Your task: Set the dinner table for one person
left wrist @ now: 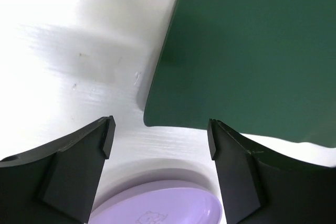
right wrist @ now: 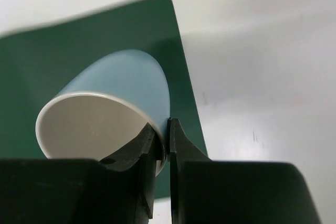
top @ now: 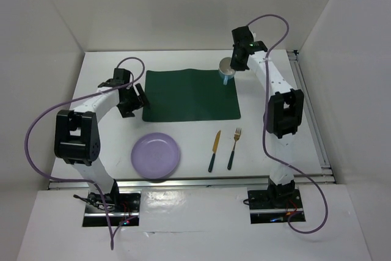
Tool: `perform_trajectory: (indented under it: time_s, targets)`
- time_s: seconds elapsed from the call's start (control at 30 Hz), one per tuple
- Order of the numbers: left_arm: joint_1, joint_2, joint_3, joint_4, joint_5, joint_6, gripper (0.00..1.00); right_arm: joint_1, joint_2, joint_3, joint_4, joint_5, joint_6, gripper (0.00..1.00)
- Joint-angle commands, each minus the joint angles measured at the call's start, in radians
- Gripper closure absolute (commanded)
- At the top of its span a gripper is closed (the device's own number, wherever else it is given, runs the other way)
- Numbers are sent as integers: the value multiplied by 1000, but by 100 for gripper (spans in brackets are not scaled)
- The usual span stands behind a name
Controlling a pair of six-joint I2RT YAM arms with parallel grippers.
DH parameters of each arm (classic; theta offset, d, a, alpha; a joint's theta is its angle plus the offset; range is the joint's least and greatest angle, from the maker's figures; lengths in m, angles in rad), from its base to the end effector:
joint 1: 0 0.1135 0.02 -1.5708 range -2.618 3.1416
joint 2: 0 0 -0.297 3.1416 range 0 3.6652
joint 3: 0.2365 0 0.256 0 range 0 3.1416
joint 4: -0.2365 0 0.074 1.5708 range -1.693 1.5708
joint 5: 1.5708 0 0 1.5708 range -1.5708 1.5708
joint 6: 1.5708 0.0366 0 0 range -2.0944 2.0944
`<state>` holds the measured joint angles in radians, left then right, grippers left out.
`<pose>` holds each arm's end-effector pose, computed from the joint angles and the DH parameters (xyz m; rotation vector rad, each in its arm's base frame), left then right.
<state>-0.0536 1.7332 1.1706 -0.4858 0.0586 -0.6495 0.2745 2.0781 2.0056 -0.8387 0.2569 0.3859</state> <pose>0.3650 -0.0217 0.2288 -0.7590 2.5423 -0.3172 0.4683 0.1222 0.3284 0.2434 2.4288 -0.0273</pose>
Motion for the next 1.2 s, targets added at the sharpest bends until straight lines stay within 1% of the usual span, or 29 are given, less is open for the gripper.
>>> perform_trajectory:
  time_s: [0.0, 0.13, 0.2, 0.27, 0.43, 0.57, 0.7, 0.77, 0.97, 1.03, 1.13, 1.17]
  targets:
    - [6, 2, 98, -75, -51, 33, 11, -24, 121, 230, 32, -57, -36, 100]
    - [6, -99, 135, -149, -104, 42, 11, -67, 227, 358, 13, -88, -47, 100]
    - [6, -151, 135, -177, -134, 42, 12, -80, 249, 367, 23, -113, -47, 100]
    - [6, -222, 112, -220, -134, 33, 14, -90, 263, 367, 33, -122, -47, 100]
    - [6, -403, -37, -261, -88, -12, 15, -90, 281, 367, 42, -131, -47, 100]
    - [-3, -498, -127, -295, -75, -55, 15, -90, 281, 367, 43, -145, -56, 100]
    - [-12, -555, -199, -320, -75, -79, 15, -81, 281, 358, 43, -165, -56, 100]
    - [-12, -567, -210, -329, -75, -90, 15, -81, 290, 358, 43, -165, -56, 100]
    - [-12, -577, -279, -329, -42, -111, 15, -72, 309, 358, 33, -165, -56, 100]
    - [-12, -586, -290, -329, -42, -111, 13, -72, 318, 358, 33, -165, -56, 100]
    - [-12, -586, -301, -329, -42, -111, 12, -72, 318, 358, 33, -165, -56, 100]
    - [-12, -586, -301, -329, -31, -111, 12, -72, 327, 358, 33, -165, -56, 98]
